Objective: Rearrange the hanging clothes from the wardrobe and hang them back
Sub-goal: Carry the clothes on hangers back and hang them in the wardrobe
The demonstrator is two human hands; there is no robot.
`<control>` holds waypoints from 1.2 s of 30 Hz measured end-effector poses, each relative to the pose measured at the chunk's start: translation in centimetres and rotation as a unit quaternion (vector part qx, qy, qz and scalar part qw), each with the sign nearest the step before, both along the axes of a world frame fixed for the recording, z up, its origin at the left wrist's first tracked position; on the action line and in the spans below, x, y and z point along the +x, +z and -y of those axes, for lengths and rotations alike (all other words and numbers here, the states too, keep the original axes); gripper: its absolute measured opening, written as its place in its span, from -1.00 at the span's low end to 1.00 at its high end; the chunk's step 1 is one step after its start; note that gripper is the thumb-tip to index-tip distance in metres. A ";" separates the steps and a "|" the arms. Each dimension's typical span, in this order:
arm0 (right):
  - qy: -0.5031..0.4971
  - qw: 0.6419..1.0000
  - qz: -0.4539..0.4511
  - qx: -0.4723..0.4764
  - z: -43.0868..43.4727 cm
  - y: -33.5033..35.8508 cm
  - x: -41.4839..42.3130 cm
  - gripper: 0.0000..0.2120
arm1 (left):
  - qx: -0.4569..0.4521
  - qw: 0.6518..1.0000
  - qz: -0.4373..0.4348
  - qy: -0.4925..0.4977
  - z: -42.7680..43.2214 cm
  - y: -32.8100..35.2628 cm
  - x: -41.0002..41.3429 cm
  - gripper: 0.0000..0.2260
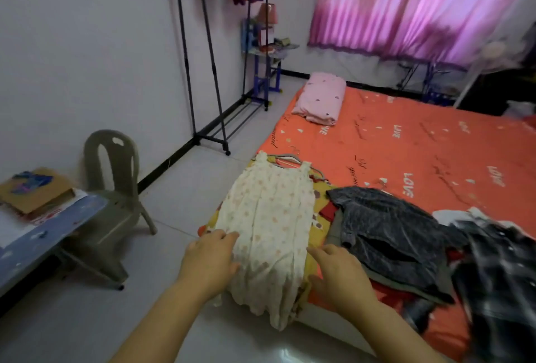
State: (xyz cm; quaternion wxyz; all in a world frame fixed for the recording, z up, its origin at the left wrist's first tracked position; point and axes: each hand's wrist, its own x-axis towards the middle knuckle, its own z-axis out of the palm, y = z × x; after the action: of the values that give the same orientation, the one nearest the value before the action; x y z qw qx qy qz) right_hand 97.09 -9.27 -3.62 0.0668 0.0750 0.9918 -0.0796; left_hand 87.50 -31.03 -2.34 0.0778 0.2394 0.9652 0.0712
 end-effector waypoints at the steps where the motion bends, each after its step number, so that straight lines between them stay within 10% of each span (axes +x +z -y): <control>1: -0.003 1.000 0.000 -0.001 -1.5 -0.3 -0.6 -0.46 | -0.004 1.000 0.000 -0.008 -1.9 0.1 -0.8 -0.49; 36: -0.066 0.981 0.151 -0.104 -22.3 -14.0 -46.6 -0.52 | -0.076 0.986 0.123 -0.077 -23.3 -12.3 -45.5 -0.51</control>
State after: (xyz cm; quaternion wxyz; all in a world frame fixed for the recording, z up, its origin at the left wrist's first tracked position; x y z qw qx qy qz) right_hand 50.46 13.00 -17.66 0.2174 0.1445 0.9494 -0.1749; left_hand 42.03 -7.69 -14.68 0.2192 0.2962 0.9294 0.0203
